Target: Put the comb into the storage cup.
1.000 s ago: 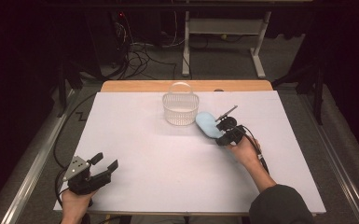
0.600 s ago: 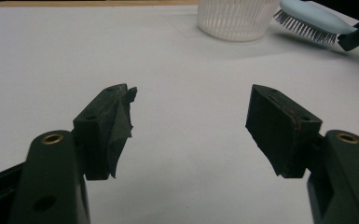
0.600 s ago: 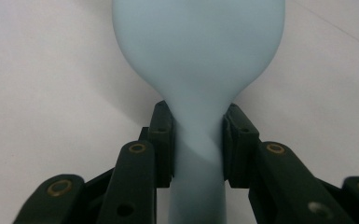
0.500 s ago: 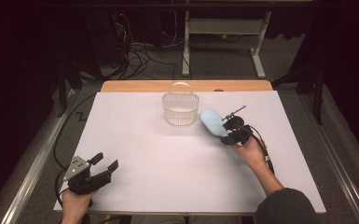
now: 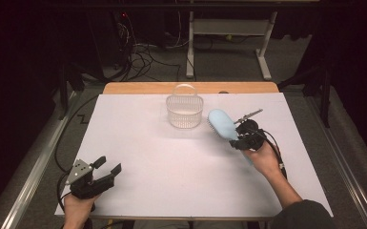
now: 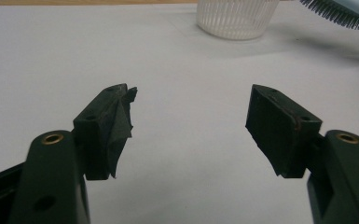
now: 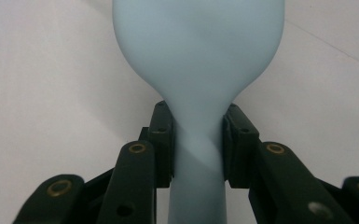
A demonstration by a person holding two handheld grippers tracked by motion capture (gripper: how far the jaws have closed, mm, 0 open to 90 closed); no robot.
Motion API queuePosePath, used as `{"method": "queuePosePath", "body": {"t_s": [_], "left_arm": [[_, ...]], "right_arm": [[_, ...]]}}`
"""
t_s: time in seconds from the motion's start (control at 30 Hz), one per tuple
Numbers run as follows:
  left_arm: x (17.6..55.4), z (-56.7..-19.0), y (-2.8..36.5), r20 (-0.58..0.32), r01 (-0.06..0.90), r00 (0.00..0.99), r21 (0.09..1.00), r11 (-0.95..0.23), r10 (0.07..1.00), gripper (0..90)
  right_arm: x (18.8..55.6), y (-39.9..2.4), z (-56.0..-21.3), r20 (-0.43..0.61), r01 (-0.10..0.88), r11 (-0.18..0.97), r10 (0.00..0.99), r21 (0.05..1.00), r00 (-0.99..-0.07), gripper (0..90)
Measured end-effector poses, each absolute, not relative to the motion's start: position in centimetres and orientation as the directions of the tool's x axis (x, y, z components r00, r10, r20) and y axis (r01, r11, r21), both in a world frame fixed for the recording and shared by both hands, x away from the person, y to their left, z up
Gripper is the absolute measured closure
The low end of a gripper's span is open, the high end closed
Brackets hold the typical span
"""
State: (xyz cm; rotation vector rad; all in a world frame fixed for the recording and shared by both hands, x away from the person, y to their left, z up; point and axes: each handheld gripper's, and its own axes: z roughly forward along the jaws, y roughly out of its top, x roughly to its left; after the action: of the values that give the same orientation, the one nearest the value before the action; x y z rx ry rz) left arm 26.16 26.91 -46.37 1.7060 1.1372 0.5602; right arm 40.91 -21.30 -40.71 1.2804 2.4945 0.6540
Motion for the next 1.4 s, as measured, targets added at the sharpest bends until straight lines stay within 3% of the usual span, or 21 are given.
{"method": "queuePosePath", "body": {"t_s": [1.4], "left_arm": [[25.9,-45.6,25.4,-0.110,0.403,0.476,0.909,-0.105,0.873,31.2]], "right_arm": [[33.4,-25.8,-40.0,0.076,0.607,0.388,0.799,0.693,-0.596,70.2]]}}
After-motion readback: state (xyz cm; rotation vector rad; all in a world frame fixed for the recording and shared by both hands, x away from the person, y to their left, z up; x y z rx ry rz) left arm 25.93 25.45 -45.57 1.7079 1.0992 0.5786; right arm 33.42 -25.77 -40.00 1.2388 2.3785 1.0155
